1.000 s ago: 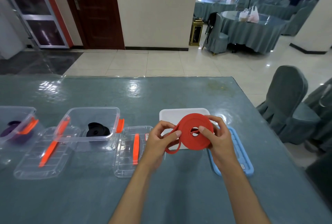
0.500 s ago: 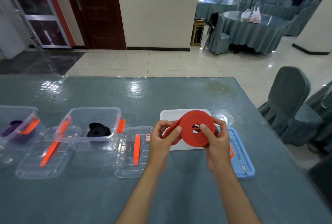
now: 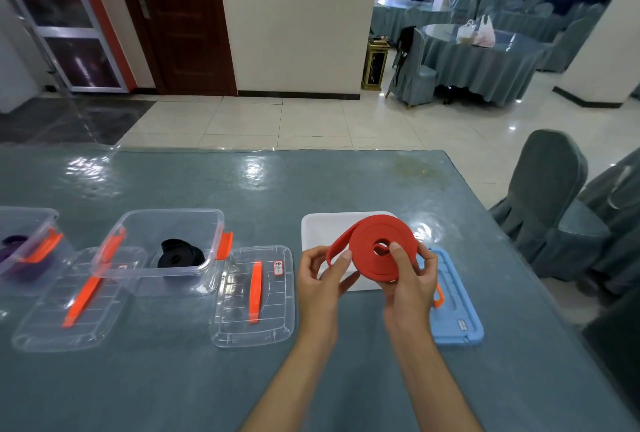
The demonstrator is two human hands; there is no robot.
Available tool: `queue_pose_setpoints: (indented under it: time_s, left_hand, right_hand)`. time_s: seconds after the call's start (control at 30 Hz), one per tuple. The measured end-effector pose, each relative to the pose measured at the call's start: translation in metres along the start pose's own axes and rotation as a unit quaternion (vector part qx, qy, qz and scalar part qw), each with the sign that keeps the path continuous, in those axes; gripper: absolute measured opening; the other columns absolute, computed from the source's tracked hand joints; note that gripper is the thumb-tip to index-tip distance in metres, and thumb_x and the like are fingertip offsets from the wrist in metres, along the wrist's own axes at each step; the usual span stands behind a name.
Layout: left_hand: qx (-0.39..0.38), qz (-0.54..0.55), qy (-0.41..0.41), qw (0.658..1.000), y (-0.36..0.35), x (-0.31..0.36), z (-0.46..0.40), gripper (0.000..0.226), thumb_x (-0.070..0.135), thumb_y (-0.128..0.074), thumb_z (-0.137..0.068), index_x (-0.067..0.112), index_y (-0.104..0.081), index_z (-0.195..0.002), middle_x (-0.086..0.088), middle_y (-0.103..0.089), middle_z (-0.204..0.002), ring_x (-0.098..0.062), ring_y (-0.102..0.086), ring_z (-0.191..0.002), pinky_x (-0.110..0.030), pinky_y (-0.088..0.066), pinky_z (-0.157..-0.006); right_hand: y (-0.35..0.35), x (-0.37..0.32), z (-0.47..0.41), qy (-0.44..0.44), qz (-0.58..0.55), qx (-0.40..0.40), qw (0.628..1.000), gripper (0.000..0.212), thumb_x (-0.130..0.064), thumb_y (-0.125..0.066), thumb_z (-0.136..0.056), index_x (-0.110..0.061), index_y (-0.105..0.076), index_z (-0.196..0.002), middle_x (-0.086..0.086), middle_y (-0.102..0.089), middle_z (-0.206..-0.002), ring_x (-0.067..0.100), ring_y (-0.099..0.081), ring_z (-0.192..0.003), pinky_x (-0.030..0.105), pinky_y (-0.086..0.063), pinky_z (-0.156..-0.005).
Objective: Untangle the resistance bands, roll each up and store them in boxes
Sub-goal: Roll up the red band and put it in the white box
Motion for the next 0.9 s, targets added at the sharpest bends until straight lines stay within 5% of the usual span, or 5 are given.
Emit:
queue_pose_setpoints:
  time_s: [0.27, 0.47, 0.57, 0.7, 0.9]
  left_hand:
    - [0.027, 0.046, 0.087, 0.995, -0.005, -0.019, -0.001, 0.036, 0.010, -0.086, -0.084, 0.017, -0.069, -0.115, -0.023, -0.070, -0.125, -0.038, -0.077, -0.102, -0.045, -0.064, -0.083]
    - [0.072, -0.019, 0.098, 0.992, -0.001, -0.013, -0.040, 0.036, 0.005, -0.084, -0.086, 0.011, -0.069, -0.119, -0.023, -0.067, -0.130, -0.037, -0.078, -0.101, -0.045, -0.066, -0.084]
    - [0.082, -0.037, 0.102, 0.991, -0.006, -0.014, -0.063, 0.037, 0.002, -0.083, -0.087, 0.010, -0.070, -0.120, -0.019, -0.065, -0.131, -0.036, -0.078, -0.099, -0.039, -0.067, -0.078]
    - [0.077, -0.082, 0.103, 0.988, -0.014, -0.022, -0.099, 0.035, 0.000, -0.084, -0.085, 0.014, -0.073, -0.116, -0.014, -0.066, -0.129, -0.037, -0.073, -0.112, -0.035, -0.066, -0.075]
    - [0.087, -0.172, 0.135, 0.972, -0.021, -0.060, -0.158, 0.032, 0.001, -0.084, -0.086, 0.015, -0.073, -0.112, -0.014, -0.070, -0.121, -0.035, -0.073, -0.110, -0.035, -0.064, -0.073]
  right_hand:
    - [0.001, 0.011, -0.012, -0.007, 0.009, 0.007, 1.000, 0.033, -0.009, -0.077, -0.092, -0.030, -0.061, -0.111, 0.005, -0.073, -0.116, 0.020, -0.075, -0.102, 0.033, -0.063, -0.067]
    - [0.005, 0.022, -0.043, -0.007, 0.136, -0.065, 0.989, 0.038, -0.016, -0.089, -0.083, -0.022, -0.062, -0.109, -0.011, -0.074, -0.115, 0.014, -0.075, -0.107, 0.030, -0.063, -0.072]
    - [0.005, 0.023, -0.064, -0.004, 0.195, -0.088, 0.977, 0.046, -0.023, -0.094, -0.077, -0.022, -0.063, -0.111, -0.005, -0.074, -0.113, 0.020, -0.076, -0.106, 0.035, -0.063, -0.079]
    - [0.005, 0.021, -0.102, -0.016, 0.330, -0.141, 0.933, 0.056, -0.019, -0.091, -0.082, -0.032, -0.062, -0.128, 0.003, -0.074, -0.110, 0.019, -0.075, -0.099, 0.035, -0.060, -0.085]
    - [-0.002, 0.034, -0.163, -0.062, 0.529, -0.184, 0.826, 0.043, -0.025, -0.084, -0.089, -0.016, -0.063, -0.126, 0.009, -0.075, -0.112, 0.026, -0.070, -0.103, 0.032, -0.054, -0.083]
Point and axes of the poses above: each hand's wrist, its own z-axis away from the middle knuckle, its own y-axis out of the back of the hand, x = y × z, the point moved 2 cm from there along -z, towards the middle knuckle
